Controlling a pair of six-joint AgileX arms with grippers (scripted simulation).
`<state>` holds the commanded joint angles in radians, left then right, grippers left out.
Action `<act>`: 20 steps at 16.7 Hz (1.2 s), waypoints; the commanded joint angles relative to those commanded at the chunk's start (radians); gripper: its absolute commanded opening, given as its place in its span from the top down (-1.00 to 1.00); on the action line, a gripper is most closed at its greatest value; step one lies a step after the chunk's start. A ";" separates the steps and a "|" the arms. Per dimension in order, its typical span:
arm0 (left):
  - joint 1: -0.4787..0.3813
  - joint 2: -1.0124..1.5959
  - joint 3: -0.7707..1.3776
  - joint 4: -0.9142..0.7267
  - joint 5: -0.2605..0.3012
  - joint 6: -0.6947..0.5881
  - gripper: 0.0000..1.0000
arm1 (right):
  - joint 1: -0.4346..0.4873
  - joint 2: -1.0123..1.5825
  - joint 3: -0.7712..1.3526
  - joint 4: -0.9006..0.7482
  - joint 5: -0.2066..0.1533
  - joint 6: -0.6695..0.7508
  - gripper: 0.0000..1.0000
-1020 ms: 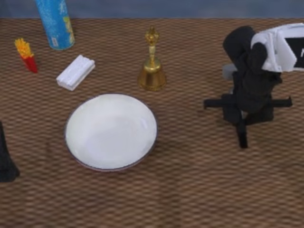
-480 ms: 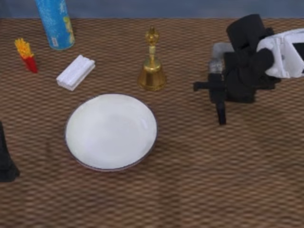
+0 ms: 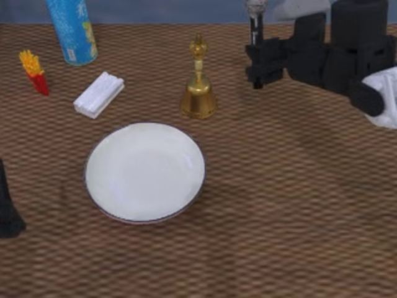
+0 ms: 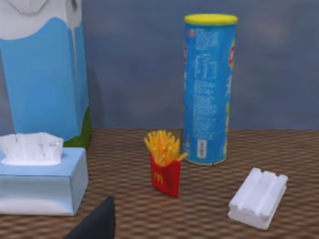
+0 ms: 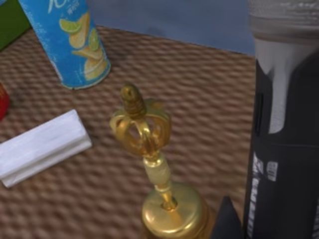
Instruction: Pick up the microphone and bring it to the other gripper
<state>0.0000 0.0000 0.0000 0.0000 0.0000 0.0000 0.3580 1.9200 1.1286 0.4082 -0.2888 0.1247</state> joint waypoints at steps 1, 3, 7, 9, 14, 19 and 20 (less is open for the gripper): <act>0.000 0.000 0.000 0.000 0.000 0.000 -1.00 | -0.001 -0.024 -0.026 0.083 -0.025 -0.020 1.00; 0.000 0.000 0.000 0.000 0.000 0.000 -1.00 | -0.003 -0.070 -0.070 0.216 -0.070 -0.057 1.00; 0.000 0.000 0.000 0.000 0.000 0.000 -1.00 | -0.006 -0.140 -0.122 0.360 -0.122 -0.104 1.00; 0.000 0.000 0.000 0.000 0.000 0.000 -1.00 | -0.007 -0.147 -0.126 0.370 -0.126 -0.108 1.00; 0.000 0.000 0.000 0.000 0.000 0.000 -1.00 | 0.013 -0.158 -0.132 0.367 -0.110 -0.104 1.00; 0.000 0.000 0.000 0.000 0.000 0.000 -1.00 | 0.160 -0.296 -0.235 0.356 0.032 -0.096 1.00; 0.000 0.000 0.000 0.000 0.000 0.000 -1.00 | 0.195 -0.328 -0.259 0.353 0.064 -0.094 1.00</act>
<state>0.0000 0.0000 0.0000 0.0000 0.0000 0.0000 0.5530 1.5923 0.8699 0.7615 -0.2246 0.0311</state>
